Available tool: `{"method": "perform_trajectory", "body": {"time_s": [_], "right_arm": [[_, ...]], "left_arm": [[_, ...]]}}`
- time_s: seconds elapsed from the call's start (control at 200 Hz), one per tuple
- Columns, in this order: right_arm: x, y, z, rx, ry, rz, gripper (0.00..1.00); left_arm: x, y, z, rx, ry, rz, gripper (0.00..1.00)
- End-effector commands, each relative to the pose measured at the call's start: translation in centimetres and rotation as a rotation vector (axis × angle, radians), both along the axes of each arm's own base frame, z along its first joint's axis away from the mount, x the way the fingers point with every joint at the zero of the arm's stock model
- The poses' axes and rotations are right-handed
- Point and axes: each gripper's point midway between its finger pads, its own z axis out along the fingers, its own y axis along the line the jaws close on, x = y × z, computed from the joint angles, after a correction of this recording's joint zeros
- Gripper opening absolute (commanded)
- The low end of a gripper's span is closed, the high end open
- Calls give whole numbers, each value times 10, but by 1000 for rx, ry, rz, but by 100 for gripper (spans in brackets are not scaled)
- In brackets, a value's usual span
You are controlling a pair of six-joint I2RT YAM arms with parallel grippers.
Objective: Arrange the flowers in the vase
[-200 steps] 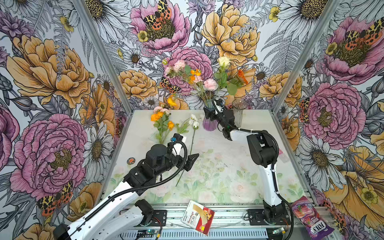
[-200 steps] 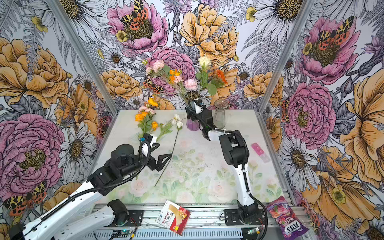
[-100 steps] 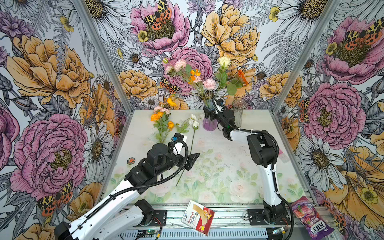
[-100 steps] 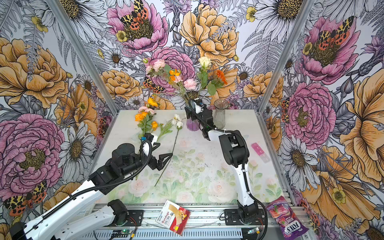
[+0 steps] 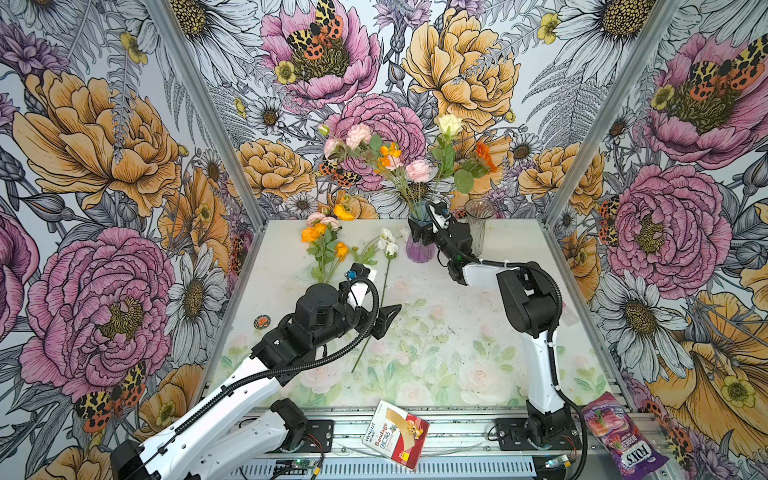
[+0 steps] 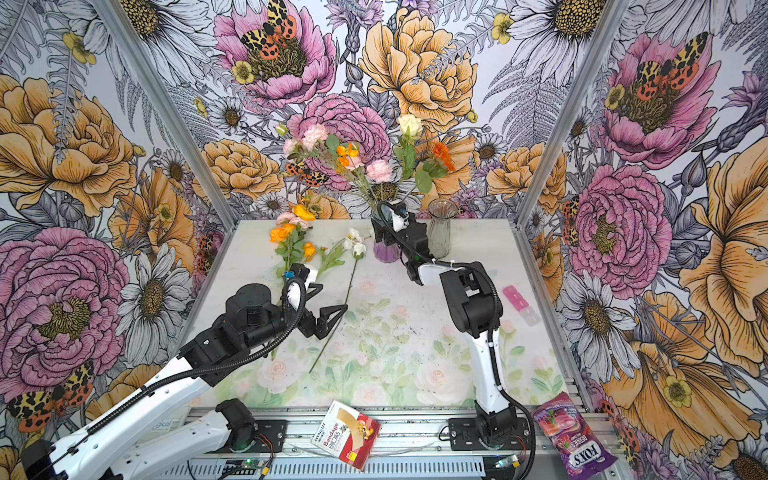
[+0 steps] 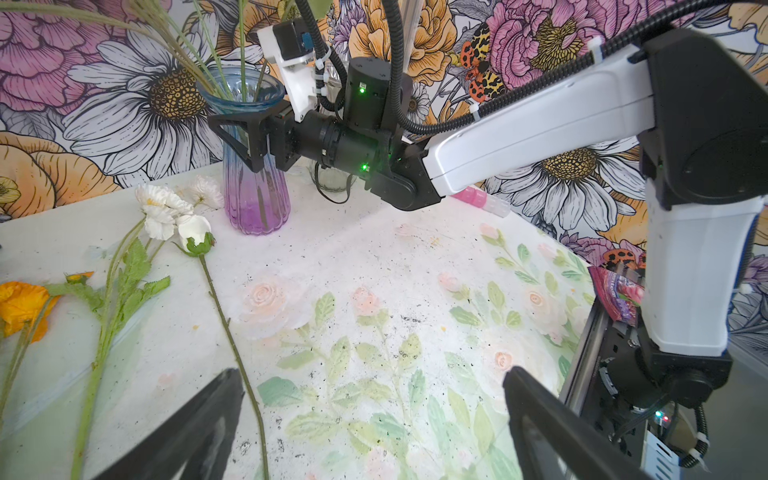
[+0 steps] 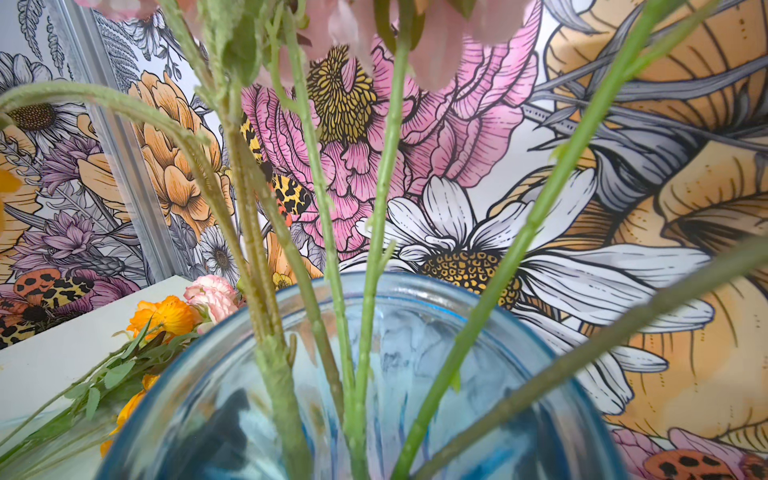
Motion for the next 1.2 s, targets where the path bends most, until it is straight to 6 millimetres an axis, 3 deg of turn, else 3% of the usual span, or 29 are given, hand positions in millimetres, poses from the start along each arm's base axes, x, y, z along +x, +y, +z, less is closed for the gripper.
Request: {"method": "perform_trajectory", "body": {"time_s": [0.0,0.33,0.611,0.871,1.026,1.196], "right_arm": [[-4,-10,29,15,-56,-23,100],[-17,-15,26,4,-35,-28,99],[-47,-26,18,14,-5,-29,100],[-96,-36,14,5,57,-11,100],[-137,-38,12,6,109,16,100],[-177,-50,13,-26,243,6,99]], "left_arm": [[0,-1,21,-34,-51,-16,99],[-1,-3,24,-40,-51,-26,99],[-10,4,22,-52,-56,-13,99],[-16,19,23,-16,-86,12,99],[-15,22,30,33,-127,-5,99],[7,20,50,85,-189,-14,99]]}}
